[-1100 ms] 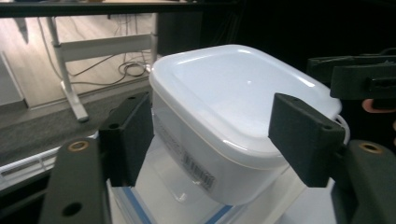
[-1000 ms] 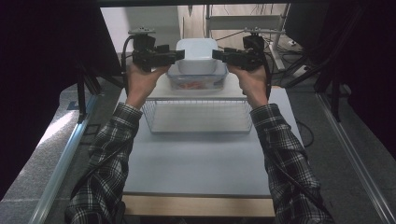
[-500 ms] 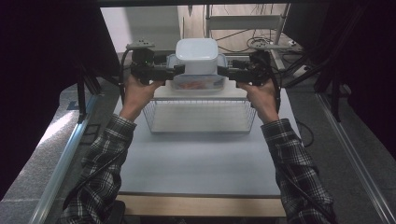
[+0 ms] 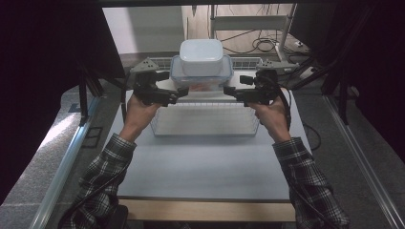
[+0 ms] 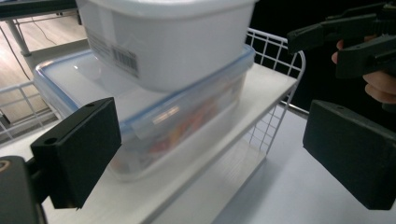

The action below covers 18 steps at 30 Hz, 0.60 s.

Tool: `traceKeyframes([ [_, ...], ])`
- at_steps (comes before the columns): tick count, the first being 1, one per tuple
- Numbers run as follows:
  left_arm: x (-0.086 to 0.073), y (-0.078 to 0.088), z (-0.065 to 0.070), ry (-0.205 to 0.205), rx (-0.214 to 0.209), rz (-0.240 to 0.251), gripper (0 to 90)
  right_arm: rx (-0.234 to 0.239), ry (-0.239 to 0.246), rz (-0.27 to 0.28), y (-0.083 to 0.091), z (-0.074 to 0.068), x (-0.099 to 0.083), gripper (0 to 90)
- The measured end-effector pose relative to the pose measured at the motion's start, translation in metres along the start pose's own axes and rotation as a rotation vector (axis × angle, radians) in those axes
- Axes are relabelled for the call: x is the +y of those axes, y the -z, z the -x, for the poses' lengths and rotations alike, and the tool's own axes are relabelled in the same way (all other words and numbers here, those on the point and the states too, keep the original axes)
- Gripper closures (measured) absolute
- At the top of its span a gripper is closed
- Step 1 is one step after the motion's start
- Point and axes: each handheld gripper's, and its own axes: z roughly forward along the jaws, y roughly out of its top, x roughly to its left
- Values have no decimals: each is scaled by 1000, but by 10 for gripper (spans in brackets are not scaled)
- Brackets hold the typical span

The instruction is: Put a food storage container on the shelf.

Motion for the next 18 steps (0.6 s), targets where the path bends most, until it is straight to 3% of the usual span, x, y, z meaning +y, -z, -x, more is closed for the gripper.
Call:
traceKeyframes([
  [9, -25, 10, 17, -46, -1, -6, 24, 21, 39, -35, 8, -12, -22, 95],
  [18, -59, 15, 32, -35, -34, -21, 14, 40, 45, -57, 20, -23, -49, 45],
])
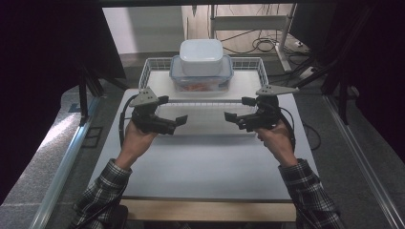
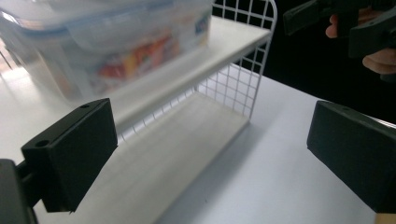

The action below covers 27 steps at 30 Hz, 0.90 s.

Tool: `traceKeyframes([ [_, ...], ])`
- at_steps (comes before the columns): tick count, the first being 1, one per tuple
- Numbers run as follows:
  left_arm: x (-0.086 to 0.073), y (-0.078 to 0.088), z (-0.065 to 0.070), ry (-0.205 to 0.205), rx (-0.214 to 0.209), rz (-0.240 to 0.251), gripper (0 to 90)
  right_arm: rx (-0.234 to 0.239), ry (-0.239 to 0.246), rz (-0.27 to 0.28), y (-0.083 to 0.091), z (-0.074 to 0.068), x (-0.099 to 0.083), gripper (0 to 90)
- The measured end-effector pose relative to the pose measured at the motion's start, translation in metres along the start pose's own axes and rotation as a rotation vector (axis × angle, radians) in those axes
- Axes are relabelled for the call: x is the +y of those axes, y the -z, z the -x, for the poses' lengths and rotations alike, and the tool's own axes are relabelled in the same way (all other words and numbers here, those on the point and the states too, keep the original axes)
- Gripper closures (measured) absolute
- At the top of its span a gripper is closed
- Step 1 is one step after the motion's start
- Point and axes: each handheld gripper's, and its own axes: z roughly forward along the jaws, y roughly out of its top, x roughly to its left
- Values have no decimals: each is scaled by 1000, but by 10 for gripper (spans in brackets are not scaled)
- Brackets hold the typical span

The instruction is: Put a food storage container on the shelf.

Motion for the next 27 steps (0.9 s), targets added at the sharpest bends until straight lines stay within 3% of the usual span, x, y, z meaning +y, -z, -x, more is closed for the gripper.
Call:
traceKeyframes([
  [11, -43, 6, 15, 28, -11, -22, 27, 10, 0, -54, 8, -10, -42, 22],
  [22, -88, 7, 25, 70, -25, -34, 27, -42, 3, -93, 14, -13, -87, 11],
  [27, -109, 7, 27, 69, -2, -47, 32, -53, 16, -128, 14, -13, -108, 10],
])
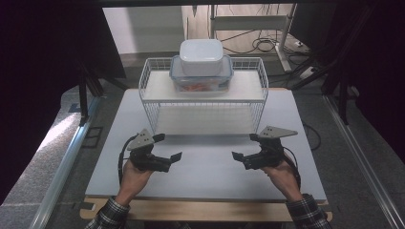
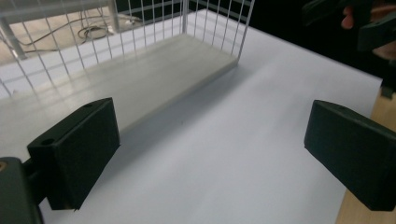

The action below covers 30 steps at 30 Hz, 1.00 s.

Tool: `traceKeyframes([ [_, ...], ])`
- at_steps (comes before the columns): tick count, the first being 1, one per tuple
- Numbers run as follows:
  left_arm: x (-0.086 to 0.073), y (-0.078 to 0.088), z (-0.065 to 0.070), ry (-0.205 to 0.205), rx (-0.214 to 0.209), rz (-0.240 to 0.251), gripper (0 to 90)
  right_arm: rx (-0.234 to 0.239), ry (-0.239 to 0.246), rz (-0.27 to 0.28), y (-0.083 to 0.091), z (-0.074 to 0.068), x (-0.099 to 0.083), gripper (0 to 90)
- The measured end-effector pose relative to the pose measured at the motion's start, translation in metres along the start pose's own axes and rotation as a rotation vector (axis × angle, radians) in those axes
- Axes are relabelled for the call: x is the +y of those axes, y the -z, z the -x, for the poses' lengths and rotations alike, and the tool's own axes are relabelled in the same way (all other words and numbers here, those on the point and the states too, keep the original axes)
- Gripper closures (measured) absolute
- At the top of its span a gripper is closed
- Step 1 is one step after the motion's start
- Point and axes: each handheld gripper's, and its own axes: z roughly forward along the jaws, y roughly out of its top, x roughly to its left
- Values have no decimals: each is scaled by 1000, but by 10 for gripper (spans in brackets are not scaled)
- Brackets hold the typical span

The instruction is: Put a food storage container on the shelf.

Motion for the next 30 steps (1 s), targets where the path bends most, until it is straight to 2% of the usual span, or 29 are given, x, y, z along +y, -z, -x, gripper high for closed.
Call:
traceKeyframes([
  [10, -35, -2, 11, -59, 67, -88, 26, -14, 23, -45, -6, -6, -33, 6],
  [16, -52, -6, 16, -62, 70, -141, 24, -10, 18, -76, -10, -10, -47, 0],
  [18, -58, -9, 16, -59, 66, -175, 21, -8, 12, -88, -11, -10, -53, 0],
  [21, -63, -12, 14, -76, 80, -205, 21, -20, 29, -123, -15, -10, -62, 0],
  [25, -65, -14, 12, -62, 74, -211, 21, -41, 51, -165, -19, -10, -70, 0],
  [30, -65, -15, 12, -73, 74, -218, 21, -44, 35, -166, -21, -8, -71, 0],
])
